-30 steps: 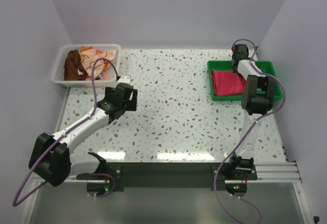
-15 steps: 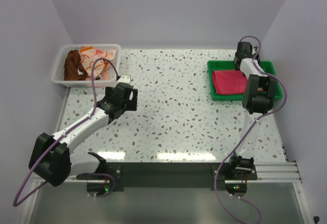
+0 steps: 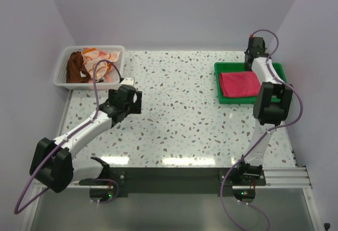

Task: Fold and stack the towels
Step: Neatly place the folded towel into the bin, then grab crumpled towel, then move the towel to the center of the board, then flatten out the crumpled towel

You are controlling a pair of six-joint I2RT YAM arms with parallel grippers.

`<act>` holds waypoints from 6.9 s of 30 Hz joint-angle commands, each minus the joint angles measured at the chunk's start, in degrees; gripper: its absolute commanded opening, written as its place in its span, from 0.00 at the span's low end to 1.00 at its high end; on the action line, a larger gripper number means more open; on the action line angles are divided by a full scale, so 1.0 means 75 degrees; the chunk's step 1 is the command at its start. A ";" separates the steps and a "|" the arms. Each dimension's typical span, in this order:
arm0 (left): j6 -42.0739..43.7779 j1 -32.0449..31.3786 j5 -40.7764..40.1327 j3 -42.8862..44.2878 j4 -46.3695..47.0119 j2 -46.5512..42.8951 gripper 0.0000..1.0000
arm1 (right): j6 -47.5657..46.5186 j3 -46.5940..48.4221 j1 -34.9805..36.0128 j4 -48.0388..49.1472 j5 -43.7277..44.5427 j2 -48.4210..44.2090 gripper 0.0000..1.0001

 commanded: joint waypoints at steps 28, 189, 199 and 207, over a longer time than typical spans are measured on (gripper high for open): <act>-0.0116 0.0301 0.0541 0.1148 0.0071 -0.0176 1.00 | 0.2734 -0.1237 0.0694 -0.0545 -0.4000 -0.1370 0.44; -0.0059 0.1379 -0.0420 0.4258 0.1065 0.2077 0.00 | 0.2865 -0.5107 0.4620 -0.2268 0.0032 -0.8849 0.00; 0.1370 0.1379 -0.0866 0.3437 0.1322 -0.0641 0.00 | 0.2243 -0.4674 0.4620 -0.2701 -0.2516 -1.0114 0.00; 0.3421 0.1379 -0.0540 0.4702 0.1393 -0.0480 0.00 | 0.2465 -0.4075 0.4620 -0.3791 -0.4737 -0.9845 0.00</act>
